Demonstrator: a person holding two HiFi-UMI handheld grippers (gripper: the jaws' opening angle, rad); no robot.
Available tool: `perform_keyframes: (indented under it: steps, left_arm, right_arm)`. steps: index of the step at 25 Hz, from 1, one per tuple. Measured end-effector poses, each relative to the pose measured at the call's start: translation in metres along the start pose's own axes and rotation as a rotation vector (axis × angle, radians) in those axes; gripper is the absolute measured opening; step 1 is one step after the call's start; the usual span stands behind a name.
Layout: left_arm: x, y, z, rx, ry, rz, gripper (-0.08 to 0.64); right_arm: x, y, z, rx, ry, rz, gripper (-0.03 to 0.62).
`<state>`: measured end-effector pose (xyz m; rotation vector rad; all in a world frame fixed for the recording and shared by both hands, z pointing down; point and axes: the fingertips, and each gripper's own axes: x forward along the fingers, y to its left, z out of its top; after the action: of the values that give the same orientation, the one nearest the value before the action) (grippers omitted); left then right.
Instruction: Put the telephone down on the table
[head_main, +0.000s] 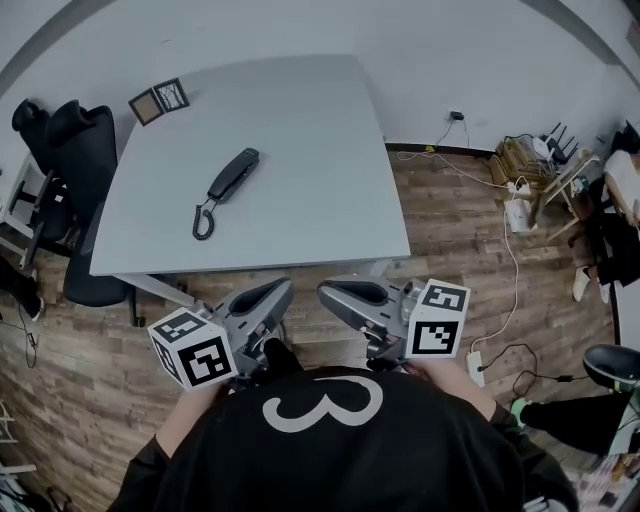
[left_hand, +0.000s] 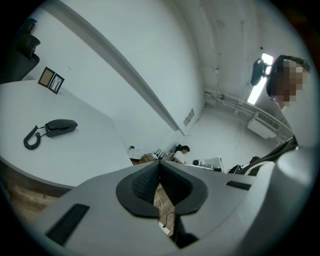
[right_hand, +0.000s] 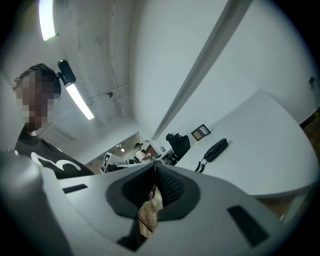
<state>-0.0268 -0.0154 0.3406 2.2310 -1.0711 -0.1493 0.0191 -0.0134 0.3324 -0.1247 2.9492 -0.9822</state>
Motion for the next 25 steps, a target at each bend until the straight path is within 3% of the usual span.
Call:
perform_keyframes:
  steps: [13,25]
  left_arm:
    - [0.003,-0.035,-0.011,0.065,-0.009,-0.007,0.012]
    - [0.009,-0.042,-0.014,0.065,-0.022,0.012,0.012]
  right_arm:
    - [-0.031,0.010,-0.008,-0.021,-0.013,-0.031,0.011]
    - [-0.043,0.012,-0.003,-0.029,-0.014,-0.027,0.011]
